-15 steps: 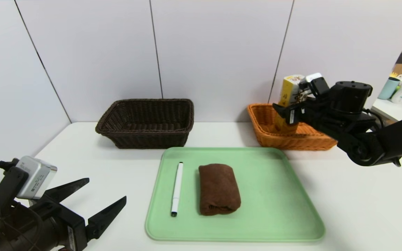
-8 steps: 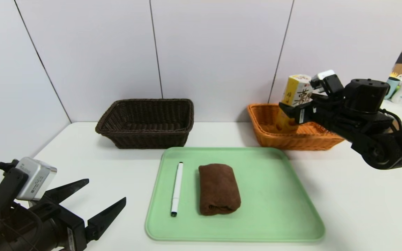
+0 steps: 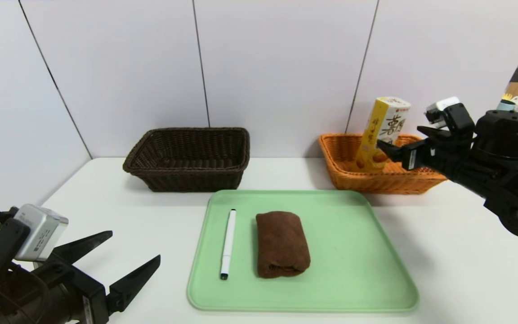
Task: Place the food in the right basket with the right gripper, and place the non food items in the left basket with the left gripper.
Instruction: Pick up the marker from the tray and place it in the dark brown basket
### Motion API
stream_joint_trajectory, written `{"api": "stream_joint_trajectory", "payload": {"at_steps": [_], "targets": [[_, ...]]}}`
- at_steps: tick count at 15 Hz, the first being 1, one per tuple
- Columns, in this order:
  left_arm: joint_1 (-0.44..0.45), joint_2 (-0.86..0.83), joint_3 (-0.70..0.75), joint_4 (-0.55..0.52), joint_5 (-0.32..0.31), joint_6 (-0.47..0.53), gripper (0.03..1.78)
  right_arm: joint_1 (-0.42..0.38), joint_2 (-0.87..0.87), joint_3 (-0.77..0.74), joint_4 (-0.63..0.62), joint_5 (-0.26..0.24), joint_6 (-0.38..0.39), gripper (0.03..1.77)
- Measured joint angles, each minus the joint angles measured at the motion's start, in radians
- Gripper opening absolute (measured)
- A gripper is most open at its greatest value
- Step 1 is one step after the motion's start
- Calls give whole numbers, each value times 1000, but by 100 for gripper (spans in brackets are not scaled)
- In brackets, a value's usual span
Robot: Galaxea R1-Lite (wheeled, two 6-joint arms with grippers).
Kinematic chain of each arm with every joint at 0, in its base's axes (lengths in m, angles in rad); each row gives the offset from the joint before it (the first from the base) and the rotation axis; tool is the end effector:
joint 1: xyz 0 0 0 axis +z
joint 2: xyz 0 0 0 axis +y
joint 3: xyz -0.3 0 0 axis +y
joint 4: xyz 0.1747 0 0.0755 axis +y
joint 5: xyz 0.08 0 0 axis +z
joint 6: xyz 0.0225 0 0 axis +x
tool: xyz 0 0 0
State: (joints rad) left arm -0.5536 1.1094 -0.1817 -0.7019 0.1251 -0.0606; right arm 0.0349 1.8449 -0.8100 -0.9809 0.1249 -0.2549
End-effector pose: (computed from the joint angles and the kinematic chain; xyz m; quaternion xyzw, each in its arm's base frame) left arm 0.1132 -0.0667 0.1512 0.0081 0.1126 -0.2079 0.9716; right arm 0.3372 0.0146 0.1716 -0.1254 0.0166 0.0826 0.9885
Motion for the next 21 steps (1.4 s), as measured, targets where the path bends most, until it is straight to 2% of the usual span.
{"api": "stream_joint_trajectory", "payload": {"at_steps": [8,12,15,21], "targets": [[0,-19,3,3,-1,-1,169,0,-171,185,-3,0,8,169],[0,-30,3,3,-3,0,169,15,-338,330,-2,-2,15,169],[0,-30,1,3,-3,0,169,57,-485,420,13,-12,15,169],[-1,-44,2,4,-4,20,169,119,-761,545,206,-44,14,169]]}}
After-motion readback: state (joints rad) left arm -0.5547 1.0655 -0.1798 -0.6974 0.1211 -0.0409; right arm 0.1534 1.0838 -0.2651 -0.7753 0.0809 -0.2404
